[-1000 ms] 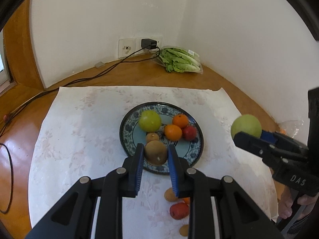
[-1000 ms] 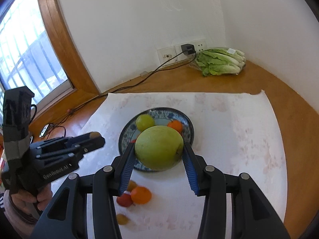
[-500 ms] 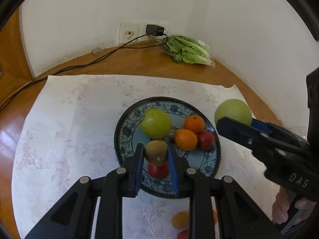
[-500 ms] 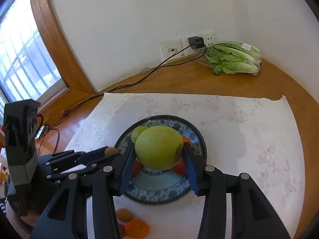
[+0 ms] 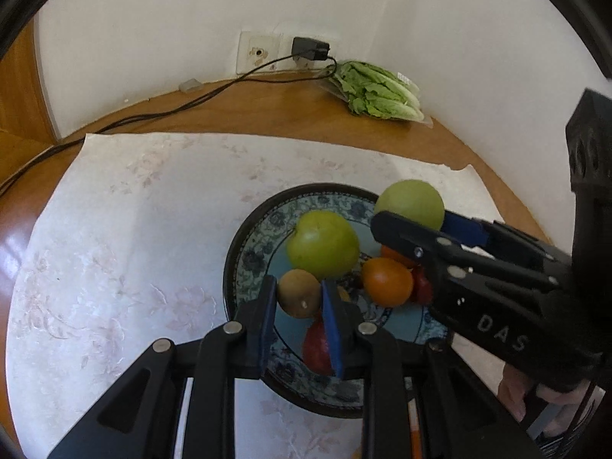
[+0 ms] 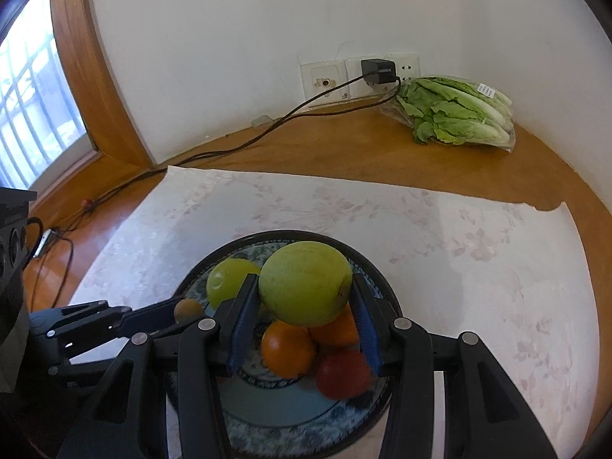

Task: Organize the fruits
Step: 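Open both tools to release the pomelo and kiwi onto the plate, then withdraw both open tools from the plate toward the fruits on the paper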

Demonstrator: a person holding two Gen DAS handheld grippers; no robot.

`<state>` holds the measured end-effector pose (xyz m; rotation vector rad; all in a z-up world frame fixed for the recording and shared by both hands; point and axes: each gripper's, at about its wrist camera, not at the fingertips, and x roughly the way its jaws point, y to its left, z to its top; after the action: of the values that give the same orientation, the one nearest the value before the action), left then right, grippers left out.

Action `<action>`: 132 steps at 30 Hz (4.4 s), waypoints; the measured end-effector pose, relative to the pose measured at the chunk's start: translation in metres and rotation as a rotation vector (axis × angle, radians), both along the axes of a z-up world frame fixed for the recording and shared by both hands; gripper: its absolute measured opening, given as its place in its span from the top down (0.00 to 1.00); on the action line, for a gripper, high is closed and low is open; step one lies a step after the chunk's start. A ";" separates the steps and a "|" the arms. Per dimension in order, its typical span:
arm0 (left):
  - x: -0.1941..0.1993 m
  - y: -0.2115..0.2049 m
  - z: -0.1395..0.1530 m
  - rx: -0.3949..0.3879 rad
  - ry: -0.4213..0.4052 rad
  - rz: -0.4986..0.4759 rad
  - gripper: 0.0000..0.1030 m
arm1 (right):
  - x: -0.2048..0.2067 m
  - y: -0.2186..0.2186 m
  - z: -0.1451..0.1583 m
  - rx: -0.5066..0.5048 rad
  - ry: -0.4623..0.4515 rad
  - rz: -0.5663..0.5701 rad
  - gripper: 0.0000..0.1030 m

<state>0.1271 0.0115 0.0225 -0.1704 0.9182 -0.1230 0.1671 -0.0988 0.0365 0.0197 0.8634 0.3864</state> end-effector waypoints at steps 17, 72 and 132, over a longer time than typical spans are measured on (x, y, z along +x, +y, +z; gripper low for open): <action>0.002 0.003 0.000 -0.021 -0.013 -0.007 0.76 | 0.026 0.004 -0.010 -0.017 0.067 -0.007 0.54; -0.054 -0.026 0.043 0.026 -0.034 -0.075 0.47 | -0.059 -0.025 0.041 0.067 0.013 0.002 0.46; -0.131 -0.041 -0.001 0.025 0.098 -0.111 0.46 | -0.145 -0.059 0.003 0.090 0.131 -0.023 0.46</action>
<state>-0.0041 -0.0296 0.0214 -0.1029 1.0266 -0.2076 0.0223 -0.1580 0.0395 0.1397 0.9740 0.4056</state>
